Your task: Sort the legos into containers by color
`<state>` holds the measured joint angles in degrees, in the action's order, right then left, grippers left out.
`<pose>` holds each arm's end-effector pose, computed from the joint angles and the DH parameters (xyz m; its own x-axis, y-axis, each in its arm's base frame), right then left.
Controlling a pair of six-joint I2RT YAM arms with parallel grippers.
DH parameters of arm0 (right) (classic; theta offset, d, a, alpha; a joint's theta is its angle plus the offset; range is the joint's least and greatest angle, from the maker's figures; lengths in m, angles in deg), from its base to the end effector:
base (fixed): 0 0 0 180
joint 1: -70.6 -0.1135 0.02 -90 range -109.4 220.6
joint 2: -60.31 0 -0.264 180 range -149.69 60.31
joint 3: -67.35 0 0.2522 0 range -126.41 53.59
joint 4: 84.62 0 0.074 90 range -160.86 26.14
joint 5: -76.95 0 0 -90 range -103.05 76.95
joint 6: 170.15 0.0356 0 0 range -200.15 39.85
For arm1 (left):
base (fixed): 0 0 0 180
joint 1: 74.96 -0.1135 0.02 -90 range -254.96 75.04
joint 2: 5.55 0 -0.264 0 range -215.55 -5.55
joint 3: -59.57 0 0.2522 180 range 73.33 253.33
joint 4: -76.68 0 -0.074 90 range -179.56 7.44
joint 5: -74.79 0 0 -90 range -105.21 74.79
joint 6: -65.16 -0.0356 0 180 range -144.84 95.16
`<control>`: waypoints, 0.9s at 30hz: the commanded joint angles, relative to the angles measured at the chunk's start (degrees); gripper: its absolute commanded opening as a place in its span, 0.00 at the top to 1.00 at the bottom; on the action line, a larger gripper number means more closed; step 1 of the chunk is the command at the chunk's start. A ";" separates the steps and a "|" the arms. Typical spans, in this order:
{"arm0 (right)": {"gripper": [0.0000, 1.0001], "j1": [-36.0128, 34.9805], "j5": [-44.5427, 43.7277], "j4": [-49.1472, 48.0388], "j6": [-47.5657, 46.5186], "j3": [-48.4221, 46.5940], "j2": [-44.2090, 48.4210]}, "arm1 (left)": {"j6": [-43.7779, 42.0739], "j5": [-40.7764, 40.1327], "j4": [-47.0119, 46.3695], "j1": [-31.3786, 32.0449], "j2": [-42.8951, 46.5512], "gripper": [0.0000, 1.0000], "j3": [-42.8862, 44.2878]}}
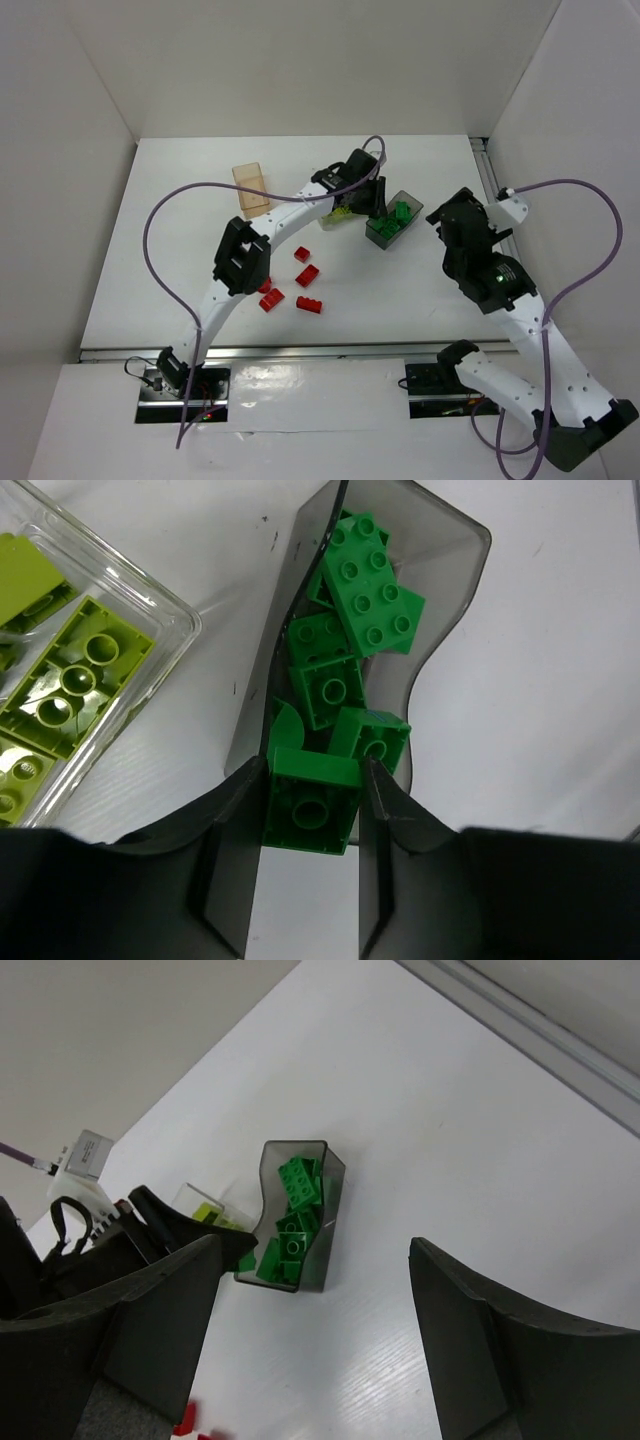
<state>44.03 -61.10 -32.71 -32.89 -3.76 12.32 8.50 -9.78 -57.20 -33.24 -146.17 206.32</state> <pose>0.1558 0.0483 0.3616 -0.0838 0.5070 -0.8578 0.5091 0.7618 0.4006 0.4148 -0.3743 0.2376 -0.7946 -0.0246 -0.6066 0.3350 0.8155 -0.4719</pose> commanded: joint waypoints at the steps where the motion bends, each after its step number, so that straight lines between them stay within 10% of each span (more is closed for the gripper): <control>1: 0.17 0.81 -2.75 3.95 1.87 0.13 0.44 | 0.67 0.81 -3.44 -0.05 -0.62 0.53 2.89; 5: 0.17 0.82 -1.69 4.56 2.39 0.12 -0.70 | 0.67 4.05 -3.44 -0.05 -2.73 0.19 4.21; 16: 0.17 0.82 7.96 -5.71 -9.28 1.18 -6.23 | -3.72 -4.45 -1.87 -1.45 18.25 0.22 -10.89; 27: 0.10 -14.90 33.02 -27.95 -20.98 -1.24 -29.42 | -1.09 -14.12 10.52 -24.47 43.13 0.06 -33.32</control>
<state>34.40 -34.66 -51.33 -48.62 -0.04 -12.22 6.99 -18.85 -52.88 -54.84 -105.21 174.23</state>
